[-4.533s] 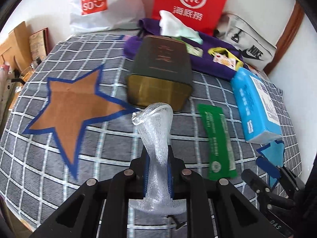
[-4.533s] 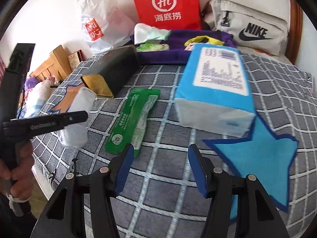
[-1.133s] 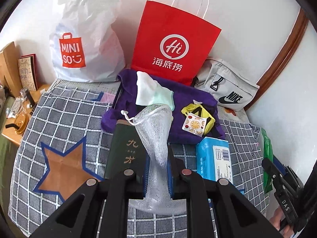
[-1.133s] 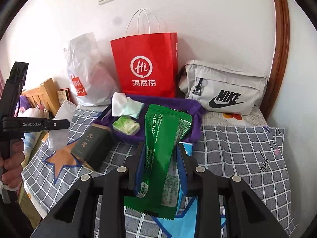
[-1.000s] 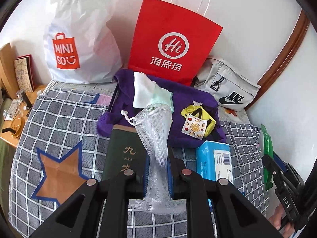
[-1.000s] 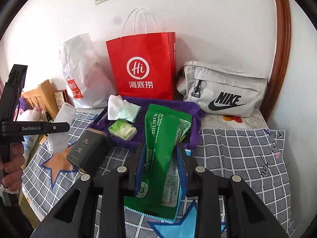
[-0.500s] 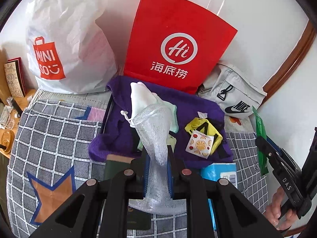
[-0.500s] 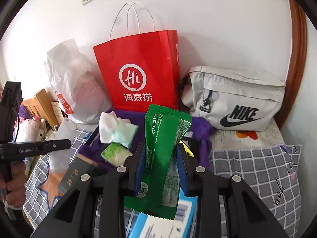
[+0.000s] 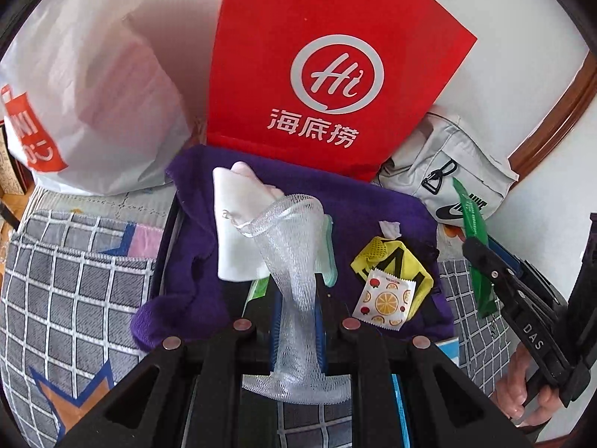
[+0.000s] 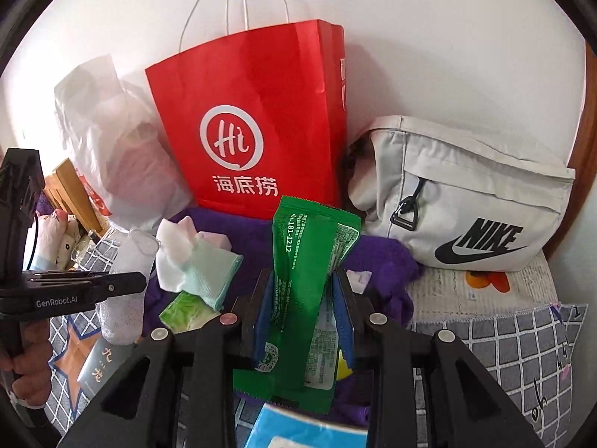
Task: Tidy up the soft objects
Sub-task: 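Lower the mesh bag and green packet over the purple towel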
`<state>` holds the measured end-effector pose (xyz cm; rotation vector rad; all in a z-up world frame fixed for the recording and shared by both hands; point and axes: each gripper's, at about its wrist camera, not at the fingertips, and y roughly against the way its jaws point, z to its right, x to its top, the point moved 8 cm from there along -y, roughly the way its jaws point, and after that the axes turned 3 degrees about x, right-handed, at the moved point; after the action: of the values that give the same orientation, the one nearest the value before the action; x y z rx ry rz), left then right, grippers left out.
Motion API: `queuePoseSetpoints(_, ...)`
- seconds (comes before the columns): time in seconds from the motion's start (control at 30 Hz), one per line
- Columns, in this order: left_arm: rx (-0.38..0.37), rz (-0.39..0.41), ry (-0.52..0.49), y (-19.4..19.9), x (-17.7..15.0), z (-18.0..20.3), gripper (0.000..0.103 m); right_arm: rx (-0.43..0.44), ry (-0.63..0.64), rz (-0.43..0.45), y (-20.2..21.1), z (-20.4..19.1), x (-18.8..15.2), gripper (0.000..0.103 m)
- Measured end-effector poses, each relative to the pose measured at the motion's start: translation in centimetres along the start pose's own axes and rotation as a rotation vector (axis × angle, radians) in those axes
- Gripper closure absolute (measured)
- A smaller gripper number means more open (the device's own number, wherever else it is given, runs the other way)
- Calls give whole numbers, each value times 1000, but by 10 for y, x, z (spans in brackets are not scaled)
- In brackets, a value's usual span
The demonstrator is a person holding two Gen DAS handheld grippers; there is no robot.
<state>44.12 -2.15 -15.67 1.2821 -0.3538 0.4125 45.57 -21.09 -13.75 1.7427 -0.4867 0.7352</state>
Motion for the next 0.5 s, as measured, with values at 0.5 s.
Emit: queuePoseSetpoints(0.5,-34,-81,-11,-64,12,35,88,24,-18,-155,-68,18,-30,70)
